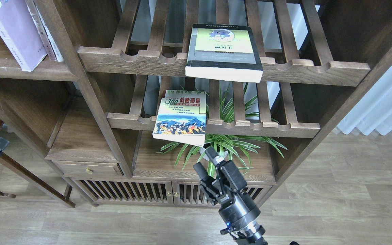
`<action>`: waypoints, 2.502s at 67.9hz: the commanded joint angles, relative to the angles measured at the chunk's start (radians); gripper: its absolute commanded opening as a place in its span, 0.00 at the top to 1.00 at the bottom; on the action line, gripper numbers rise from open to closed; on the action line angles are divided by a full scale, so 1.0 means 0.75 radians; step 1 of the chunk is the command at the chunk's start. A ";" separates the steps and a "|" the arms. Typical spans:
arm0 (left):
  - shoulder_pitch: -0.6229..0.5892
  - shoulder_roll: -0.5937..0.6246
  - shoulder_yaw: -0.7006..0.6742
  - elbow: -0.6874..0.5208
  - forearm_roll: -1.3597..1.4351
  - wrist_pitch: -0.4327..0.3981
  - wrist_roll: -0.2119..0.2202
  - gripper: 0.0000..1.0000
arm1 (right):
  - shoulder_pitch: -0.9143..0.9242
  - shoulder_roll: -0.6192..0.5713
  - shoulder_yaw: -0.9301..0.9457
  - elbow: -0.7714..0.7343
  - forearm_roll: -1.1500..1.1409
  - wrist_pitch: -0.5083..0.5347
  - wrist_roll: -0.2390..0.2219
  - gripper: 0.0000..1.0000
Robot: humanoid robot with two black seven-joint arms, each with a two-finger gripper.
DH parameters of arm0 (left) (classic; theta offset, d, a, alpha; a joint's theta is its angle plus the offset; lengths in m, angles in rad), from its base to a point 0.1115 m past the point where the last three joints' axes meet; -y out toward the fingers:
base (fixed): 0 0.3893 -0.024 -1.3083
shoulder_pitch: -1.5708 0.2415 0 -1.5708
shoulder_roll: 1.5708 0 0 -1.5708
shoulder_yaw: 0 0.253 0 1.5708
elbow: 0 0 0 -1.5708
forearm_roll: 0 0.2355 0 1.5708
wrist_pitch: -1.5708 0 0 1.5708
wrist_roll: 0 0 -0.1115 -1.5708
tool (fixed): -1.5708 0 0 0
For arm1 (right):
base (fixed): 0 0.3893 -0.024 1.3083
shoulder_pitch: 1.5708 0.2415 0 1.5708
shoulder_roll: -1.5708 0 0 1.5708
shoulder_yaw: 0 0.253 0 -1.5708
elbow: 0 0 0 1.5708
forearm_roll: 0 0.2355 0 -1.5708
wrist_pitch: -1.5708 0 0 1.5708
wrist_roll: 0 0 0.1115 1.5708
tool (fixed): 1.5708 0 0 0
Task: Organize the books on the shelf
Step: 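Raise the right gripper to the green-cover book on the upper shelf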
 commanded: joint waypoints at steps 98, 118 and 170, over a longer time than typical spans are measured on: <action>-0.012 0.002 -0.013 0.045 -0.001 0.000 0.000 0.11 | 0.514 0.000 0.228 -0.033 -0.095 -0.255 0.029 0.01; -0.012 0.002 -0.015 0.041 -0.001 0.000 0.000 0.11 | 0.537 0.000 0.268 -0.047 -0.095 -0.265 0.027 0.02; -0.016 0.002 -0.021 0.039 -0.003 0.000 -0.002 0.10 | 0.518 0.000 0.305 -0.047 -0.095 -0.318 0.031 0.31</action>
